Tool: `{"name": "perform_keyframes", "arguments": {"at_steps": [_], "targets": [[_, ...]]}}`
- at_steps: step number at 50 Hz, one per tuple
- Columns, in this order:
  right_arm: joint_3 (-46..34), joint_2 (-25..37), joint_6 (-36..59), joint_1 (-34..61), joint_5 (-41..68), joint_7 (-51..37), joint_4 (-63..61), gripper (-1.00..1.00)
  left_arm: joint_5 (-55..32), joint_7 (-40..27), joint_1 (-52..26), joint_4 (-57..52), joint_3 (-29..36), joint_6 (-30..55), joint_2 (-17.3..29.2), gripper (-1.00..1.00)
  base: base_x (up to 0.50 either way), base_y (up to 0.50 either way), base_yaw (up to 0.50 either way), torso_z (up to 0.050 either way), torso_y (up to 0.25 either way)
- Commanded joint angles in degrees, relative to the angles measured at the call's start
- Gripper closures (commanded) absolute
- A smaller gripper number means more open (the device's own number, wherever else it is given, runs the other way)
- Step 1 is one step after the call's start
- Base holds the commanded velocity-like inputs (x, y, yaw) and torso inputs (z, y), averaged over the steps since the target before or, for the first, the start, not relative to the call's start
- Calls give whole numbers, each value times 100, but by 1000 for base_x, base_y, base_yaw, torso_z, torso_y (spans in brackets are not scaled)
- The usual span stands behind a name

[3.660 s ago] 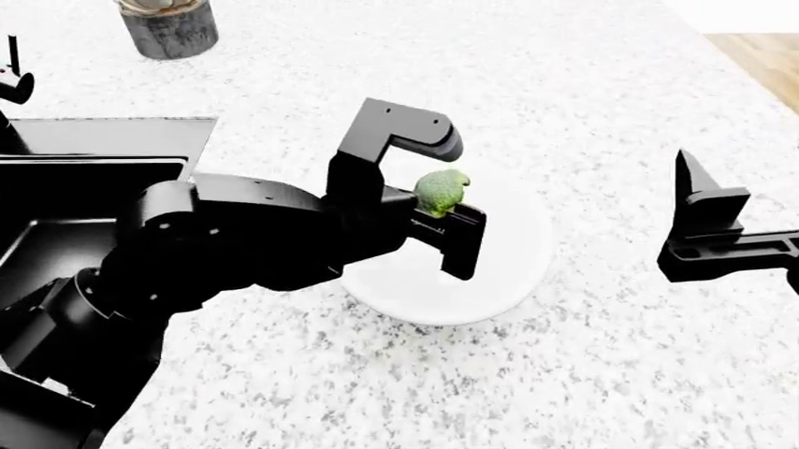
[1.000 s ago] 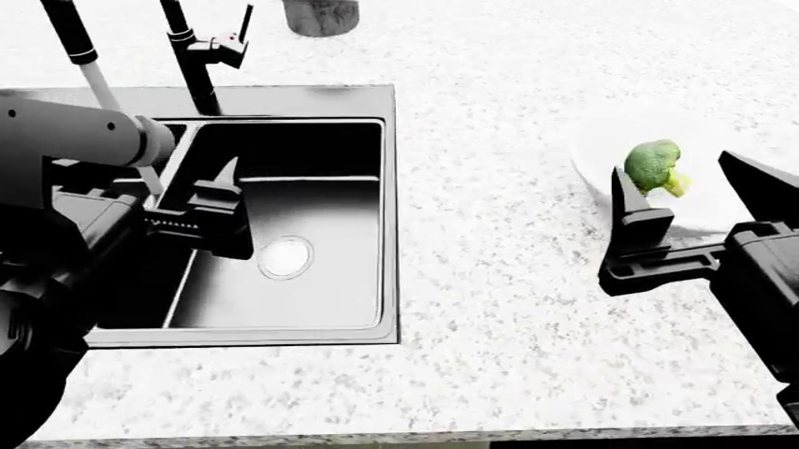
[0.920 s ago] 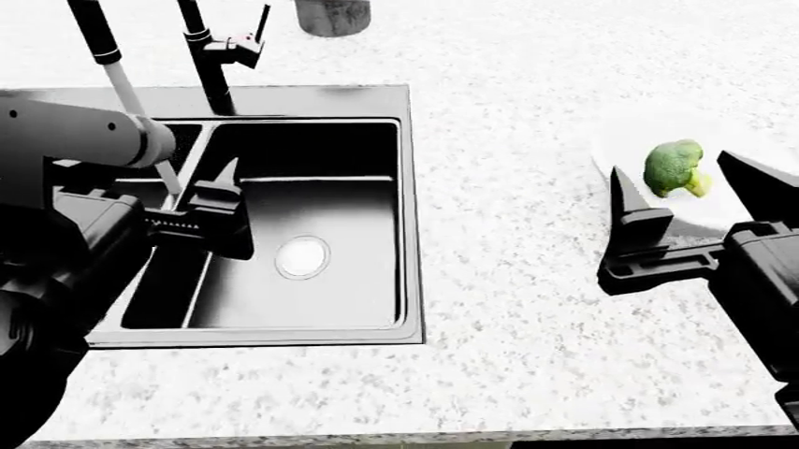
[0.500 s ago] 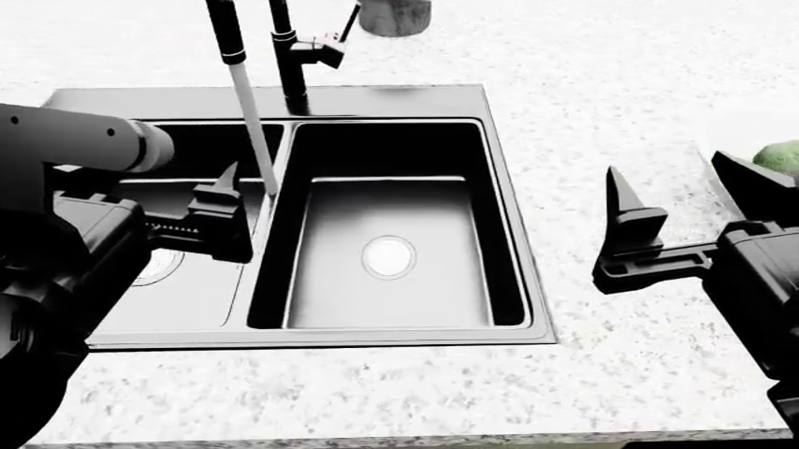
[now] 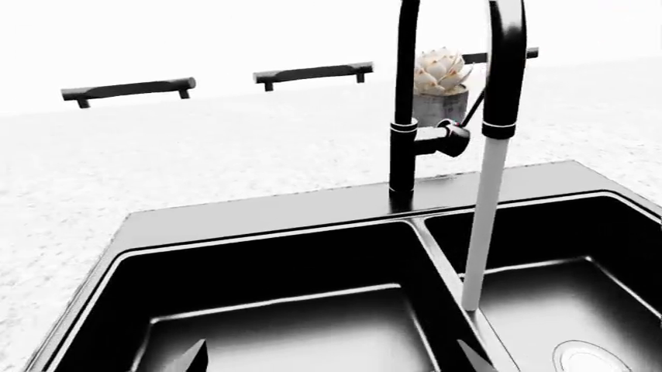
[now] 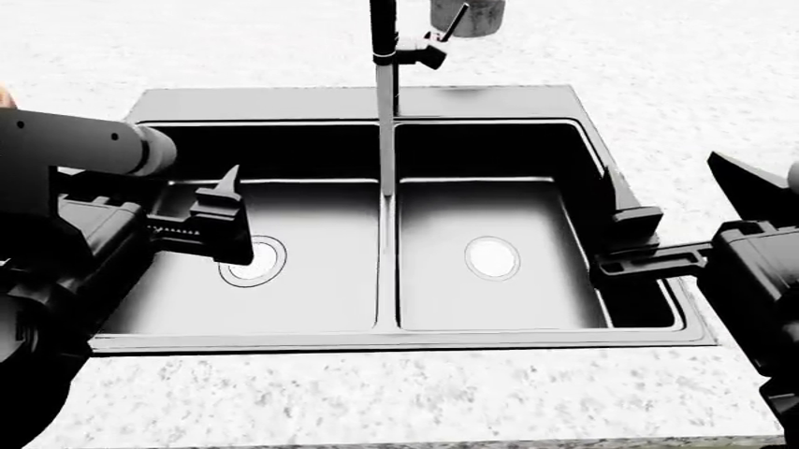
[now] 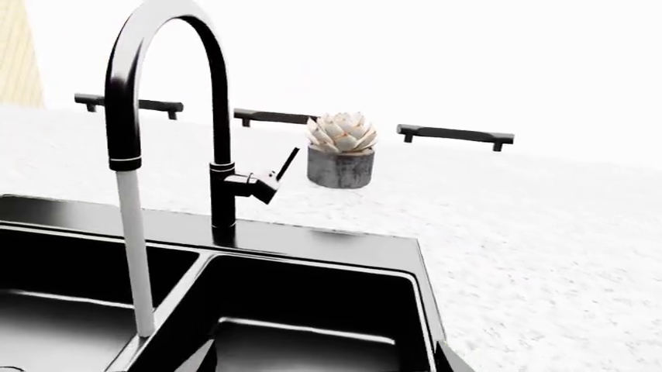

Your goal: Pick the oranges and tangerines from the sink and place them in one bowl. Place the broccoli in the other bowl. Then turn off the sink faucet.

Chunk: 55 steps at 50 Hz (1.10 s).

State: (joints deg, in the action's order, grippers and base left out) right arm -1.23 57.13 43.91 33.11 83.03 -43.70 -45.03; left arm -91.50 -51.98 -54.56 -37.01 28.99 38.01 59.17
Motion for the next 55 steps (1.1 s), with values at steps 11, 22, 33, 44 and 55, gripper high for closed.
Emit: {"name": "perform_keyframes", "arguments": {"at_steps": [11, 22, 33, 44, 55], "targets": [[165, 8, -133, -160, 13, -94, -27, -100, 47, -32, 69, 19, 55, -6, -87, -100, 5, 13, 0, 0, 0], [148, -58, -165, -76, 24, -129, 31, -100, 62, -9, 63, 79, 32, -33, -99, -100, 0, 0, 0, 0, 0], [103, -40, -125, -119, -32, -153, 29, -100, 58, 0, 52, 97, 23, -29, -97, -100, 398, -8, 0, 0, 0], [-13, -57, -47, 11, -36, -179, 24, -100, 120, 65, 100, 113, 13, -58, -84, -100, 501, 40, 0, 0, 0], [-31, -112, -67, 13, -24, -244, 114, -100, 160, 90, 111, 169, 10, -71, -94, -100, 198, 97, 0, 0, 1]]}}
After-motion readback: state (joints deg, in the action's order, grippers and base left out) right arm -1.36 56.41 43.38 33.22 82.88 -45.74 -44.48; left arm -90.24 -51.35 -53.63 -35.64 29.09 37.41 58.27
